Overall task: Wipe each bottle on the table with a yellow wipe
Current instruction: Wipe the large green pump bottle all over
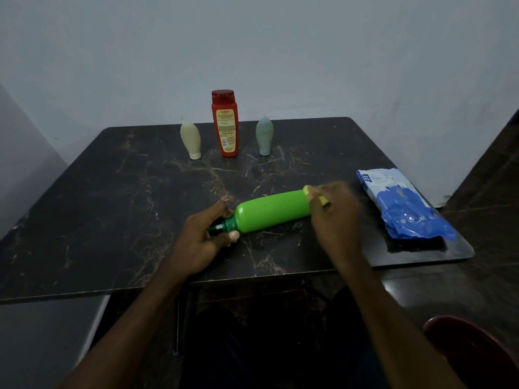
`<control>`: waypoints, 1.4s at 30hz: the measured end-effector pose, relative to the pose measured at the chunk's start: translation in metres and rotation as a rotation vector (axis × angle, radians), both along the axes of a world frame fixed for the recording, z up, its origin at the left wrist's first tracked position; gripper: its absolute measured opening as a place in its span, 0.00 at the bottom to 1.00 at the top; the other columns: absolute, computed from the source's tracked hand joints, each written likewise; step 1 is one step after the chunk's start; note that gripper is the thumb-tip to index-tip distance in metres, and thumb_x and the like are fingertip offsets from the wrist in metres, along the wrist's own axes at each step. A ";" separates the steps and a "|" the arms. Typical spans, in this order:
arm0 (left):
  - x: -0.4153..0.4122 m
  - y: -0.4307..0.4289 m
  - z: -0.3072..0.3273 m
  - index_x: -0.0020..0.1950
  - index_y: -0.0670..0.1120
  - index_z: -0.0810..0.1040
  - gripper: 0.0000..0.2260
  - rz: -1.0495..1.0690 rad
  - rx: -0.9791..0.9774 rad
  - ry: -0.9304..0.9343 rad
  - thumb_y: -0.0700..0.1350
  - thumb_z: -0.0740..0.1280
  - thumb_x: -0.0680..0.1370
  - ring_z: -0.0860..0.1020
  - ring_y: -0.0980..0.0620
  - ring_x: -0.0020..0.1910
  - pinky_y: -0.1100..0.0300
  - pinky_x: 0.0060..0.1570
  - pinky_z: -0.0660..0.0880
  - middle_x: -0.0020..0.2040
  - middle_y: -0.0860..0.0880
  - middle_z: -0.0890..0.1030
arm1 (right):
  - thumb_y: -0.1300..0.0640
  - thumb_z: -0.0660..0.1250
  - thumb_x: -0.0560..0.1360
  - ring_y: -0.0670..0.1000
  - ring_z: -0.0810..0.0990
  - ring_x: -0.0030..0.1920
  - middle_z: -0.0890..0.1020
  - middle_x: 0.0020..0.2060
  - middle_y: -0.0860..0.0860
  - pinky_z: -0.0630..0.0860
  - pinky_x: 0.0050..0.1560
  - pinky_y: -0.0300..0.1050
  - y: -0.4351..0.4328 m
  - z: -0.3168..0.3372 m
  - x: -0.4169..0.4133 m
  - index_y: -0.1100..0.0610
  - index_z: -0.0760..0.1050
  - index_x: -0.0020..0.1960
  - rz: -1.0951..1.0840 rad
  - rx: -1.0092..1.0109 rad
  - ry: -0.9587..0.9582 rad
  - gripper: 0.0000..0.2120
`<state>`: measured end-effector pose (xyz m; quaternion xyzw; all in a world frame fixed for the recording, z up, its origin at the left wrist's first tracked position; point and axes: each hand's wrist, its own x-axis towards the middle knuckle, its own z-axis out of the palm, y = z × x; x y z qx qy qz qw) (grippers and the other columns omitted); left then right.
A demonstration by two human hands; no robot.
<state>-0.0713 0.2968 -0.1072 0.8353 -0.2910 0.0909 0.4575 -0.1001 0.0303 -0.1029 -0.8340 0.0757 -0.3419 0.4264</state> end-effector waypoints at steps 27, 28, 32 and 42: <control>-0.006 -0.003 0.004 0.44 0.43 0.72 0.12 0.008 0.143 -0.177 0.30 0.69 0.69 0.79 0.49 0.41 0.47 0.39 0.75 0.41 0.50 0.77 | 0.66 0.68 0.71 0.56 0.76 0.50 0.69 0.58 0.54 0.69 0.43 0.44 0.120 0.042 -0.036 0.60 0.76 0.56 0.322 -0.435 0.243 0.14; -0.006 -0.003 0.004 0.44 0.43 0.72 0.12 0.004 0.138 -0.172 0.29 0.70 0.69 0.79 0.49 0.41 0.48 0.39 0.76 0.41 0.50 0.78 | 0.67 0.68 0.70 0.57 0.76 0.50 0.69 0.58 0.54 0.70 0.43 0.45 0.120 0.039 -0.036 0.60 0.76 0.57 0.332 -0.450 0.236 0.16; -0.006 -0.003 0.001 0.45 0.44 0.72 0.12 0.038 0.141 -0.156 0.35 0.75 0.73 0.77 0.53 0.41 0.55 0.39 0.75 0.41 0.52 0.78 | 0.67 0.70 0.69 0.53 0.77 0.46 0.72 0.56 0.52 0.78 0.44 0.47 0.098 0.032 -0.032 0.54 0.80 0.59 0.274 -0.425 0.189 0.20; -0.002 -0.003 -0.001 0.48 0.43 0.74 0.15 0.073 0.137 -0.145 0.35 0.78 0.71 0.79 0.53 0.45 0.57 0.45 0.76 0.47 0.52 0.81 | 0.61 0.63 0.79 0.58 0.79 0.49 0.80 0.50 0.60 0.68 0.47 0.43 -0.032 0.021 0.011 0.61 0.81 0.54 -0.121 -0.242 0.279 0.09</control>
